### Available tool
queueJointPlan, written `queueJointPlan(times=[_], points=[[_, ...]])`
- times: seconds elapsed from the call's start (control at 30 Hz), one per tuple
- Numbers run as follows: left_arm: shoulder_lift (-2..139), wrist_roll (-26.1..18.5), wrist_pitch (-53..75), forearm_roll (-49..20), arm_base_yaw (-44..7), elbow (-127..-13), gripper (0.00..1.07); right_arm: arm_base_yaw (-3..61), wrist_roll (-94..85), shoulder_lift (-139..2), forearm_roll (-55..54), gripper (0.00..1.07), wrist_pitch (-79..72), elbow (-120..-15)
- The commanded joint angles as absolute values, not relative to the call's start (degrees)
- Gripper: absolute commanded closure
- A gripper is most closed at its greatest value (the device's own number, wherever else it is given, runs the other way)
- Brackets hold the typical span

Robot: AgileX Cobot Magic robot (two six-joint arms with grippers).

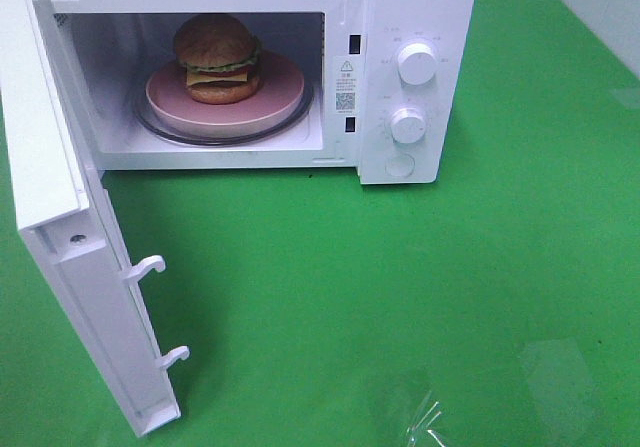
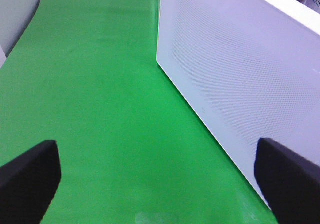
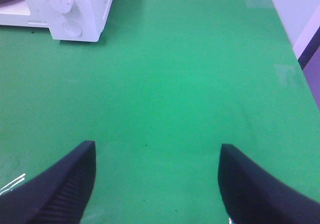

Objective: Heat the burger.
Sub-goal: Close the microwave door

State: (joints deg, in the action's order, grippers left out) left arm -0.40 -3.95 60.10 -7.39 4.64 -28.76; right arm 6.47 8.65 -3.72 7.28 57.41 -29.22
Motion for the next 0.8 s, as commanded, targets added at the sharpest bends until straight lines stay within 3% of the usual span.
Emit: queueJointPlan(times=[0.03,0.37,0.63,0.8], points=[[-1.5,-4.0,59.6,-7.6,4.4,-28.5,0.09,6.1,8.9,-1.3,6.8,0.4,57.7,-29.0],[-1.4,-4.0,59.6,-7.6,4.4,-28.5,0.09,6.1,8.8,1.7,6.8,0.4,57.7,-29.0],[-1.4,-4.0,59.6,-7.6,4.4,-28.5,0.09,6.1,8.5,1.7,6.6,0.3,57.7,-29.0],[-1.4,-4.0,59.6,-7.6,4.4,-28.5,0.09,6.1,8.5,1.7,6.6,0.31,57.7,-29.0]])
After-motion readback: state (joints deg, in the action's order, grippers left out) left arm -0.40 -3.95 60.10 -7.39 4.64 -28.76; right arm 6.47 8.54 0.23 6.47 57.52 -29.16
